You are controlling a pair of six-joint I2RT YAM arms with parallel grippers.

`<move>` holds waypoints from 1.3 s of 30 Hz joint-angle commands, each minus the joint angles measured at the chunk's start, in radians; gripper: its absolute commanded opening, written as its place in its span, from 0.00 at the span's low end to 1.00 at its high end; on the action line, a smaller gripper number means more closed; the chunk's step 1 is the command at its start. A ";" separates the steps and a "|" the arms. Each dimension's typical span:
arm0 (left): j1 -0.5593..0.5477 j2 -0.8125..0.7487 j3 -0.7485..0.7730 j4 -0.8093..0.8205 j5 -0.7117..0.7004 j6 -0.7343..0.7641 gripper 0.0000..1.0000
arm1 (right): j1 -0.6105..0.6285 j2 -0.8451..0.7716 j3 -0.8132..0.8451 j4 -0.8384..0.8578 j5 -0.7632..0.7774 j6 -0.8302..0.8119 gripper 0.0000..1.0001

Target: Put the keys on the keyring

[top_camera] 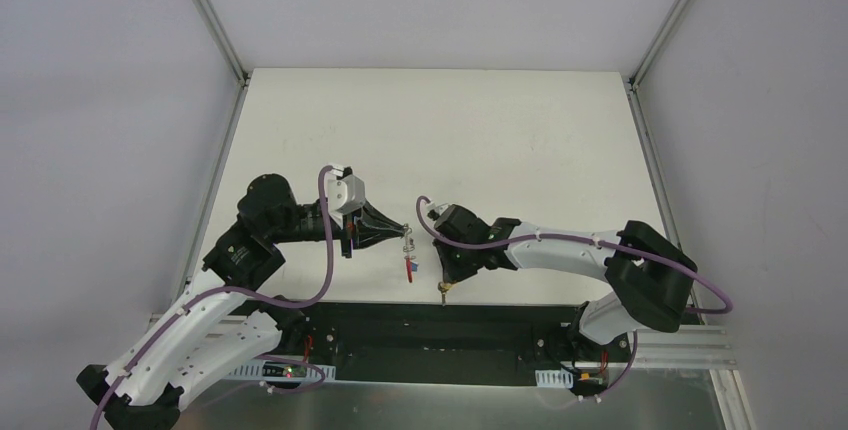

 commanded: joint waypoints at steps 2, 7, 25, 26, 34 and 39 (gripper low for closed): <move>0.012 -0.020 0.000 0.053 0.031 0.001 0.00 | 0.011 0.002 0.049 -0.026 0.005 0.016 0.10; 0.013 -0.022 0.000 0.052 0.031 0.002 0.00 | 0.016 0.013 0.059 -0.025 -0.004 0.017 0.00; 0.019 -0.035 -0.001 0.059 0.029 -0.003 0.00 | 0.020 -0.225 0.021 -0.002 0.071 -0.049 0.00; 0.019 -0.035 -0.001 0.062 0.029 -0.004 0.00 | 0.020 -0.255 0.017 0.005 0.071 -0.062 0.00; 0.019 -0.051 -0.008 0.122 0.019 -0.011 0.00 | 0.017 -0.460 0.026 0.043 0.015 -0.140 0.00; 0.020 -0.051 -0.009 0.145 0.030 -0.045 0.00 | 0.014 -0.520 0.073 0.043 -0.053 -0.184 0.00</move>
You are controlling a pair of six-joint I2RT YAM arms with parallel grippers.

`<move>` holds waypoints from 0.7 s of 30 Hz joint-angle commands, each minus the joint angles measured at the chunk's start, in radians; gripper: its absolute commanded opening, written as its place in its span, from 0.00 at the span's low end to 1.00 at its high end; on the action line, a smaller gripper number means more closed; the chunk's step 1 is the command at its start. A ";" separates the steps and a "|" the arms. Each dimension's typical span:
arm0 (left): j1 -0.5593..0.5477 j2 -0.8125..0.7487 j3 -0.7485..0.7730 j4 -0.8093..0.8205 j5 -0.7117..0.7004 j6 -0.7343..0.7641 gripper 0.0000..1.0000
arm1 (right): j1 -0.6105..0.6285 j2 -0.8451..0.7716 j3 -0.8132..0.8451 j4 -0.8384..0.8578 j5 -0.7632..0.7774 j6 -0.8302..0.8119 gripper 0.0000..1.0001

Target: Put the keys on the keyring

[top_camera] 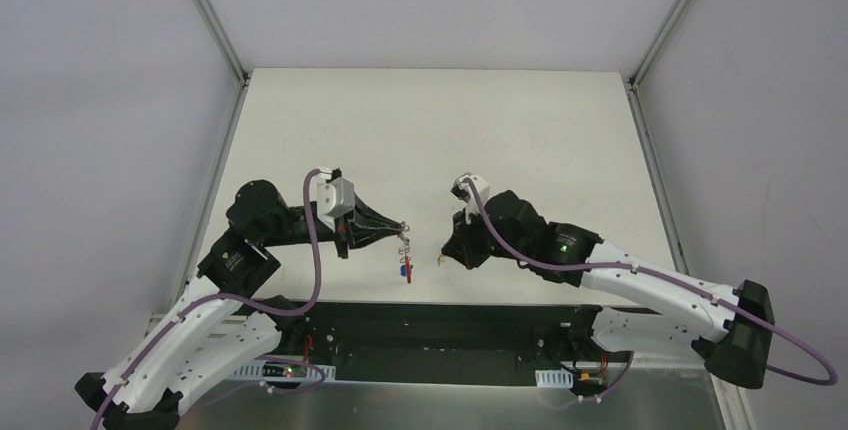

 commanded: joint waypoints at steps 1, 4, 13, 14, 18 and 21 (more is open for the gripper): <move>0.013 -0.013 0.000 0.100 0.032 -0.036 0.00 | 0.000 -0.055 0.071 0.028 -0.079 -0.071 0.00; 0.016 -0.020 -0.010 0.123 0.040 -0.046 0.00 | 0.000 -0.078 0.100 0.028 -0.120 -0.105 0.00; 0.021 -0.025 -0.013 0.131 0.052 -0.054 0.00 | -0.002 -0.064 0.252 0.014 -0.201 -0.193 0.00; 0.021 -0.026 -0.013 0.131 0.052 -0.054 0.00 | -0.002 -0.057 0.268 0.009 -0.207 -0.200 0.00; 0.022 -0.029 -0.015 0.128 0.050 -0.054 0.00 | -0.001 -0.024 0.323 0.006 -0.242 -0.217 0.00; 0.023 -0.030 -0.014 0.123 0.039 -0.053 0.00 | -0.002 -0.004 0.357 0.006 -0.260 -0.223 0.00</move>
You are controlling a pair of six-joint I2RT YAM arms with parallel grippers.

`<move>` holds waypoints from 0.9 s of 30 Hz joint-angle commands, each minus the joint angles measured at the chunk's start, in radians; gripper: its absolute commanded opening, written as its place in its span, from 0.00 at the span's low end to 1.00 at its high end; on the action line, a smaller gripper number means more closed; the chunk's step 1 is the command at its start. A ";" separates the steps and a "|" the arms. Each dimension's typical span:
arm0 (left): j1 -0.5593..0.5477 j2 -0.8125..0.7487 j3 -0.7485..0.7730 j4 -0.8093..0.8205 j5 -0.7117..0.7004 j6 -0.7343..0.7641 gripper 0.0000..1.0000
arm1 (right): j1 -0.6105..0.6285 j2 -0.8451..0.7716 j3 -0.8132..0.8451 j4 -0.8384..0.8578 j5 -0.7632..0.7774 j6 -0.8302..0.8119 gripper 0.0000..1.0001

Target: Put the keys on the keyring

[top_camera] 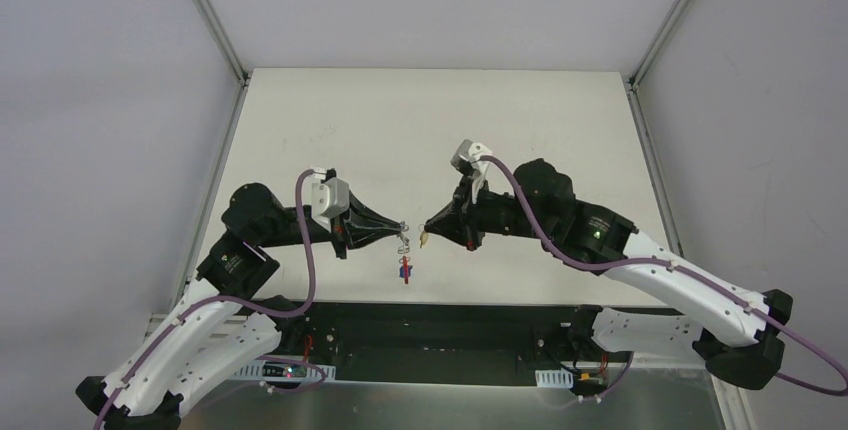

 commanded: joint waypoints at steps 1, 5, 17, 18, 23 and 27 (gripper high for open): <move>0.011 -0.015 0.004 0.060 0.012 -0.008 0.00 | -0.002 0.030 0.075 0.014 -0.056 -0.038 0.00; 0.011 -0.019 0.002 0.051 -0.011 -0.003 0.00 | -0.001 0.055 0.113 0.010 -0.082 -0.039 0.00; 0.013 -0.030 -0.002 0.038 -0.059 0.013 0.00 | -0.002 0.096 0.164 0.010 -0.136 -0.033 0.00; 0.013 -0.031 -0.003 0.036 -0.064 0.014 0.00 | -0.002 0.098 0.168 0.006 -0.138 -0.034 0.00; 0.013 -0.036 -0.004 0.036 -0.066 0.017 0.00 | -0.001 0.108 0.178 0.011 -0.139 -0.035 0.00; 0.013 -0.034 -0.004 0.036 -0.063 0.016 0.00 | -0.002 0.115 0.185 0.020 -0.150 -0.029 0.00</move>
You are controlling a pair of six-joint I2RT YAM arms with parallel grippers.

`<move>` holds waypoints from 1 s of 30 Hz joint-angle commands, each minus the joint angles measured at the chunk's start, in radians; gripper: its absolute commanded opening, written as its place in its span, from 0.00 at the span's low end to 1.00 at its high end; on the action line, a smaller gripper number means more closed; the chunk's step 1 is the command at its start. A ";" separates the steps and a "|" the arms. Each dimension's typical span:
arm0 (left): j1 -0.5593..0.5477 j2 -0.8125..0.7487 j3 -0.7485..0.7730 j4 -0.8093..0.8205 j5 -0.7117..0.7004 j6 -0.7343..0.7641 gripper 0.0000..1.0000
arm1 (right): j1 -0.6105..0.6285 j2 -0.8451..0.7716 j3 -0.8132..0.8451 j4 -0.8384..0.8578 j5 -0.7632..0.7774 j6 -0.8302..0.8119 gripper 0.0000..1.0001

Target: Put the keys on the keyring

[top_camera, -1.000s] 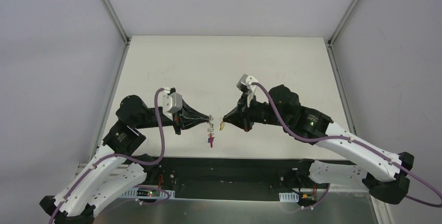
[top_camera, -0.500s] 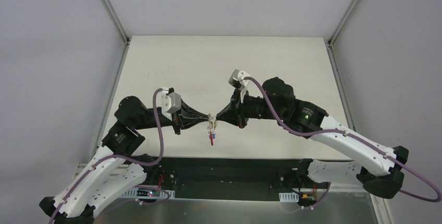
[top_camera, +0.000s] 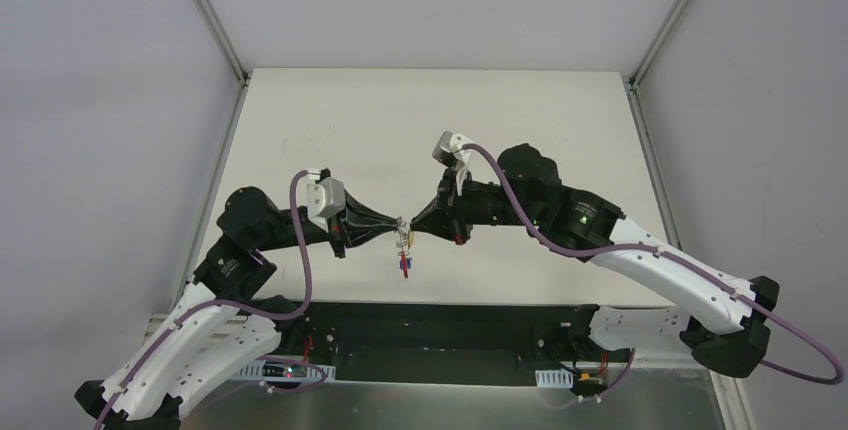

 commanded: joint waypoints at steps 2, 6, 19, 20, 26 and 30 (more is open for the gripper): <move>0.012 -0.008 -0.002 0.041 -0.008 0.013 0.00 | 0.000 0.009 0.062 0.041 -0.047 -0.010 0.00; 0.013 -0.012 0.000 0.039 -0.015 0.016 0.00 | 0.000 0.010 0.066 0.039 -0.052 -0.010 0.00; 0.013 -0.039 -0.012 0.043 -0.064 0.028 0.00 | 0.000 0.012 0.079 -0.014 -0.047 -0.021 0.00; 0.013 -0.038 -0.013 0.043 -0.064 0.028 0.00 | 0.000 0.012 0.077 -0.015 -0.048 -0.022 0.00; 0.013 -0.032 -0.012 0.047 -0.053 0.025 0.00 | 0.000 0.011 0.081 0.004 -0.046 -0.012 0.00; 0.013 -0.030 -0.012 0.047 -0.038 0.025 0.00 | 0.001 0.020 0.091 0.013 -0.033 -0.011 0.00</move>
